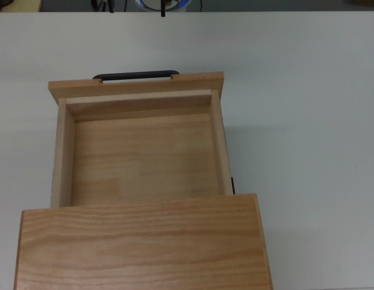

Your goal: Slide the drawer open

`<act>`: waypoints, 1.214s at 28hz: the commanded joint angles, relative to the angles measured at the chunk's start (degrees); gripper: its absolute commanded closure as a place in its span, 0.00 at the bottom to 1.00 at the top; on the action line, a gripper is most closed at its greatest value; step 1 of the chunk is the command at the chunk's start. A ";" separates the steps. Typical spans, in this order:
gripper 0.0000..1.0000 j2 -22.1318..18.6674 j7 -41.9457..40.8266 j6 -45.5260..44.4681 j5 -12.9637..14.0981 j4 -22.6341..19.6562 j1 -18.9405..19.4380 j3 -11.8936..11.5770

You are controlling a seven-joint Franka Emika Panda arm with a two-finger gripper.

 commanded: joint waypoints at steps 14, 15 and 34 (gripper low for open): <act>0.00 0.66 -1.65 -0.59 0.20 0.48 0.18 0.01; 0.00 0.66 -1.73 -0.59 0.20 0.48 0.18 -0.08; 0.00 0.57 -2.35 -0.77 0.29 0.48 0.26 0.01</act>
